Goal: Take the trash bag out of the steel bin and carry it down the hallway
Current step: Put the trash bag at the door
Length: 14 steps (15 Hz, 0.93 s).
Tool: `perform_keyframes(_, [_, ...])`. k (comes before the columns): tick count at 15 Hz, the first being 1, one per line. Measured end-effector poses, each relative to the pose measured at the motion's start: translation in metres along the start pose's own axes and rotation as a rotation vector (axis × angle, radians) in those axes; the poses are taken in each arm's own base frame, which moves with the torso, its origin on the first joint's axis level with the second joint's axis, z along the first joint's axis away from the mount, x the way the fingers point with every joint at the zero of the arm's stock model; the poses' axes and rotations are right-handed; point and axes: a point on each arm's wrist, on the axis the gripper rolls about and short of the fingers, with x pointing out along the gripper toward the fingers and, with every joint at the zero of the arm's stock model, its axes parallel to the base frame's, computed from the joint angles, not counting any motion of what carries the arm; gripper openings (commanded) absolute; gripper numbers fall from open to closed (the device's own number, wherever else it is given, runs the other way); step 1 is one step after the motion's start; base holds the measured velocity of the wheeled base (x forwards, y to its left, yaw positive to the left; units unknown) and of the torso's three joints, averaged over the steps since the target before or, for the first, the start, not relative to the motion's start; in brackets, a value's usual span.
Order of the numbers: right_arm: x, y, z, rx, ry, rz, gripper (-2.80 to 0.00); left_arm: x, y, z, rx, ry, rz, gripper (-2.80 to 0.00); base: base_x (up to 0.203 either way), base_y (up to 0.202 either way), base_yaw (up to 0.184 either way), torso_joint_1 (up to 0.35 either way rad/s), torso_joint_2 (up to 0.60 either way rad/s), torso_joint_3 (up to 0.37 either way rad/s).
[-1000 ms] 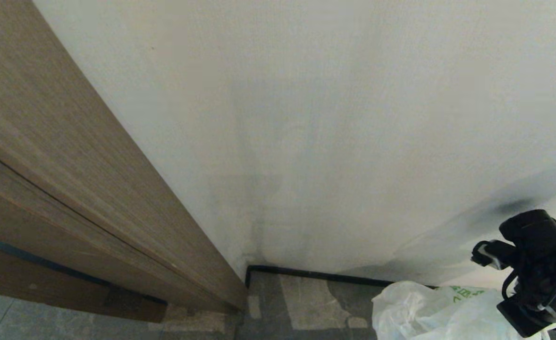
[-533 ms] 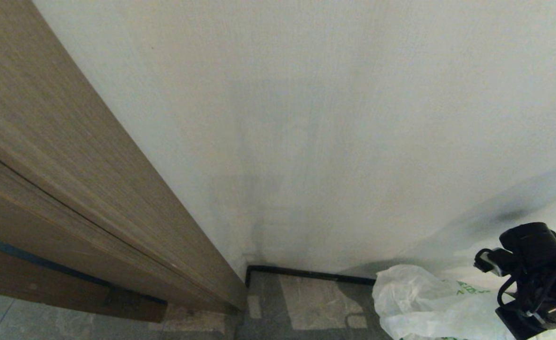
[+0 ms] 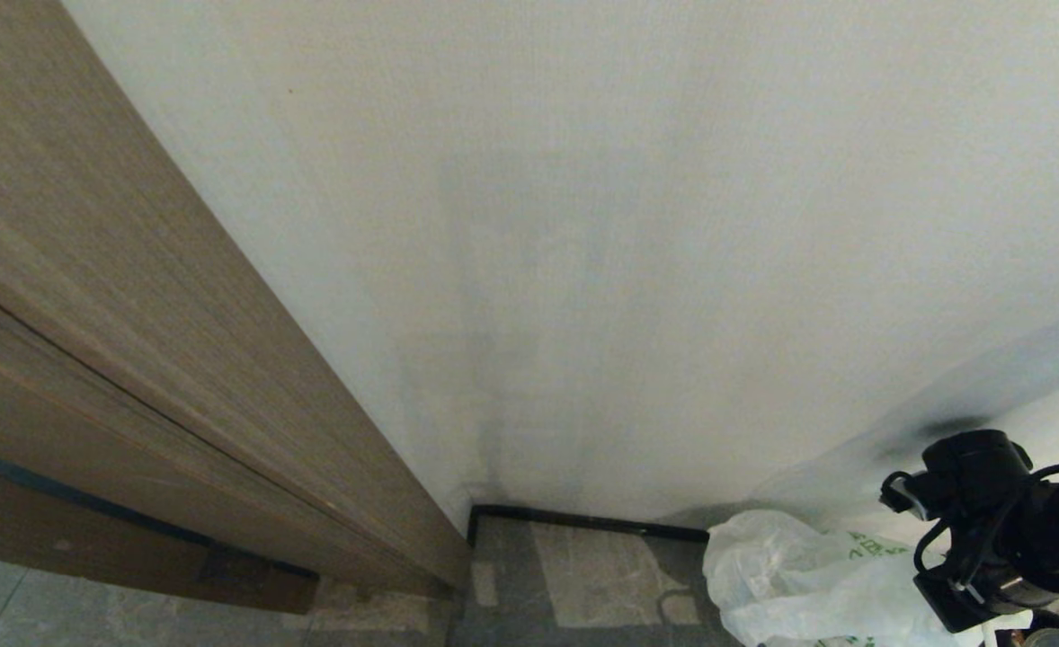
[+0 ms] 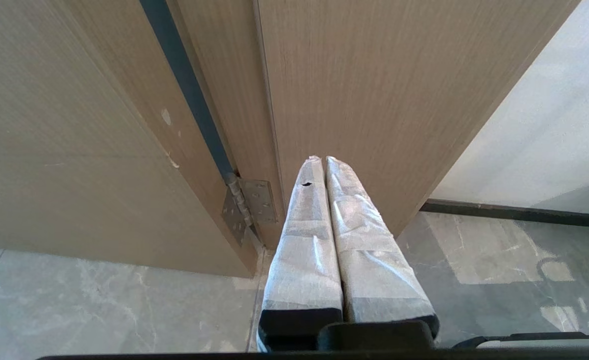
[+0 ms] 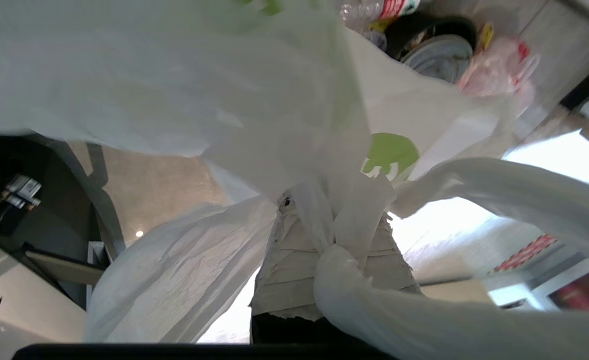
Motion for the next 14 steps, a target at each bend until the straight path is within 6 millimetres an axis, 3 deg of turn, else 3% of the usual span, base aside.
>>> perform_keyframes(10, [0.023, -0.006, -0.01, -0.006, 0.076, -0.008, -2.8, 0.0, 0.0, 0.0, 0.0, 0.0, 0.0, -2.8, 0.0, 0.0, 0.0, 0.0, 0.0, 0.0])
perform_keyframes(11, [0.024, -0.007, -0.009, 0.002, 0.067, -0.006, -1.07, 0.0, 0.0, 0.0, 0.0, 0.0, 0.0, -2.8, 0.0, 0.0, 0.0, 0.0, 0.0, 0.0])
perform_keyframes(12, [0.026, -0.007, -0.009, 0.008, 0.064, -0.001, 0.0, 0.0, 0.0, 0.0, 0.0, 0.0, 0.0, -2.8, 0.0, 0.0, 0.0, 0.0, 0.0, 0.0])
perform_keyframes(14, [0.026, -0.006, -0.014, 0.006, 0.084, 0.001, 0.0, 0.0, 0.0, 0.0, 0.0, 0.0, 0.0, -2.8, 0.0, 0.0, 0.0, 0.0, 0.0, 0.0])
